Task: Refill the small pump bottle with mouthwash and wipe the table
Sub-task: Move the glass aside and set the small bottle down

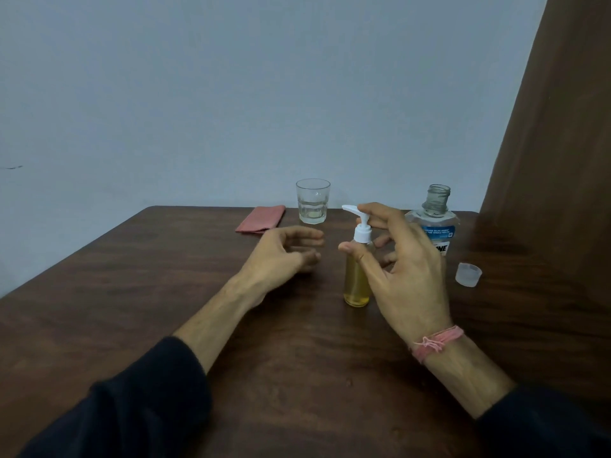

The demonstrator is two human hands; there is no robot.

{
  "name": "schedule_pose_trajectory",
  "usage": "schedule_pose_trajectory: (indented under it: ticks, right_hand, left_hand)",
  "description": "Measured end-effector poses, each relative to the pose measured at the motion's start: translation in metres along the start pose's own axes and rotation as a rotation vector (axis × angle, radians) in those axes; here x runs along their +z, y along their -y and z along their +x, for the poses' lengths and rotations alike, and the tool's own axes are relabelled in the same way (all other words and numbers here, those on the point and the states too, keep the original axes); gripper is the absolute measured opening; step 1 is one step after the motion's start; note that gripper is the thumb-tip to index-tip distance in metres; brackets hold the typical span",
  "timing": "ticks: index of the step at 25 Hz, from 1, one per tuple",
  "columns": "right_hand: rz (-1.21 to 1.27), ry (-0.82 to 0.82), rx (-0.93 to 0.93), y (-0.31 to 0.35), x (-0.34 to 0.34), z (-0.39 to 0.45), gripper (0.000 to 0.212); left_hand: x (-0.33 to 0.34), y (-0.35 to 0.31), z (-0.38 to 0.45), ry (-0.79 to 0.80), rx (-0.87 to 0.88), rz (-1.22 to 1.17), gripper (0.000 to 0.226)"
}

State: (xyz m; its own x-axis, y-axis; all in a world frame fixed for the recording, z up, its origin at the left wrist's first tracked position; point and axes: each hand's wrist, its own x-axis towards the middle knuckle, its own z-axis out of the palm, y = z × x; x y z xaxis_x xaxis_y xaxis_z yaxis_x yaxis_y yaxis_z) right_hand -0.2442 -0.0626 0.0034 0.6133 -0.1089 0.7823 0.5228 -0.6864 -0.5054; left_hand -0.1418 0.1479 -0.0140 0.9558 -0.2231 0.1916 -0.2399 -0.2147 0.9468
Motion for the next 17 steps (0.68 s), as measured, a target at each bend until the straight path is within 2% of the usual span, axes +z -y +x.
schedule_pose_trajectory:
  ticks: [2,6,8,13,17]
  right_hand:
    - [-0.023,0.035,0.004,0.000,0.005,0.000,0.071]
    - [-0.057,0.174,0.058,0.000,0.013,-0.004,0.116]
    - [-0.049,0.203,0.077,-0.002,0.016,-0.004,0.127]
    - [-0.047,0.198,0.016,-0.008,0.017,-0.007,0.131]
    - [-0.035,0.194,-0.014,-0.012,0.017,-0.007,0.131]
  left_hand:
    - [-0.001,0.004,0.031,-0.176,-0.019,0.034,0.043]
    - [0.000,0.000,0.096,-0.350,-0.077,0.209,0.097]
    - [0.007,-0.004,0.123,-0.359,-0.121,0.308,0.111]
    - [0.037,-0.006,0.165,-0.351,-0.177,0.189,0.104]
    - [0.044,-0.004,0.144,-0.365,-0.141,0.149,0.097]
